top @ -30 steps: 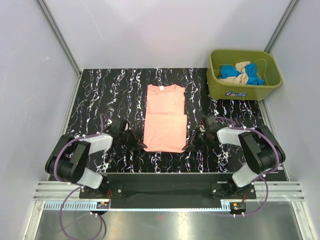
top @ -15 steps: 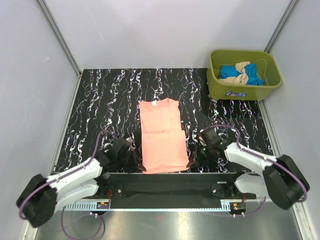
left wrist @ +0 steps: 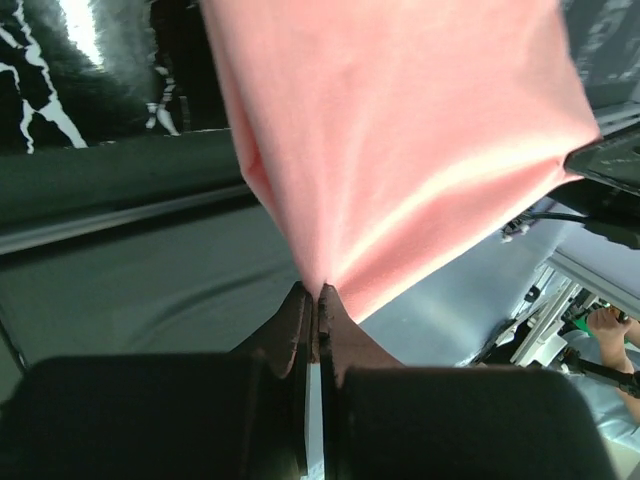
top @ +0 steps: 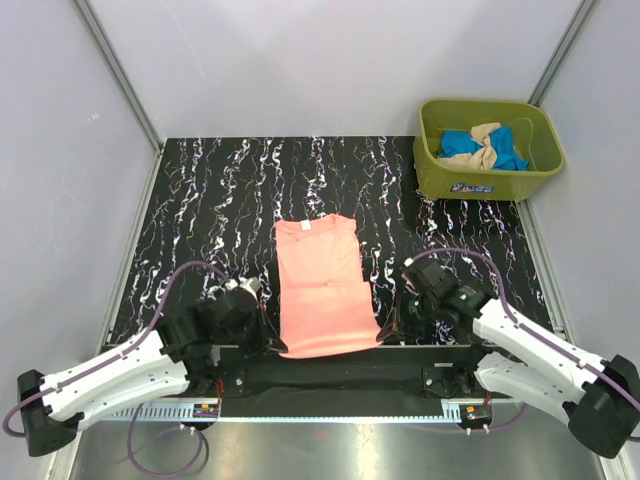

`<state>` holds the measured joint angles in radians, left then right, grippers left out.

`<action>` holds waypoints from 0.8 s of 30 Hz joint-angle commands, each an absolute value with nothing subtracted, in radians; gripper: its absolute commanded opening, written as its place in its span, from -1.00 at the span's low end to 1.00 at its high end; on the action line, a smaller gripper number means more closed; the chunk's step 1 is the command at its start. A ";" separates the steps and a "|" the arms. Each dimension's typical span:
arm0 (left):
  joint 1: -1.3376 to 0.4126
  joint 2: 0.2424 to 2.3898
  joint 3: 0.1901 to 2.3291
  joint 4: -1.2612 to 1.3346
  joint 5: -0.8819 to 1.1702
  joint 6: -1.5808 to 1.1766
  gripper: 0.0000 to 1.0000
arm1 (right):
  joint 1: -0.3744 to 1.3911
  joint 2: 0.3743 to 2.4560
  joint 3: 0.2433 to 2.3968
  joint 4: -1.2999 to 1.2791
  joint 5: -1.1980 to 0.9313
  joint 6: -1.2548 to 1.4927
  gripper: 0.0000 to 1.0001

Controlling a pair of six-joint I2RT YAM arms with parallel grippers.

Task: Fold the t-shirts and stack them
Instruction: Fold the tshirt

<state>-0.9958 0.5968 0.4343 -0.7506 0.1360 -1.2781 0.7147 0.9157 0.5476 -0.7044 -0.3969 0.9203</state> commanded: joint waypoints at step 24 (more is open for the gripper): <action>-0.445 1.224 1.127 -0.825 0.196 -0.729 -1.00 | 0.466 1.530 1.399 -0.882 -0.454 0.535 -1.00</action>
<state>-0.4923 1.1664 1.0409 -0.8726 0.1410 -0.8268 0.4927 1.4723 1.2957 -0.8879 -0.4034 0.6189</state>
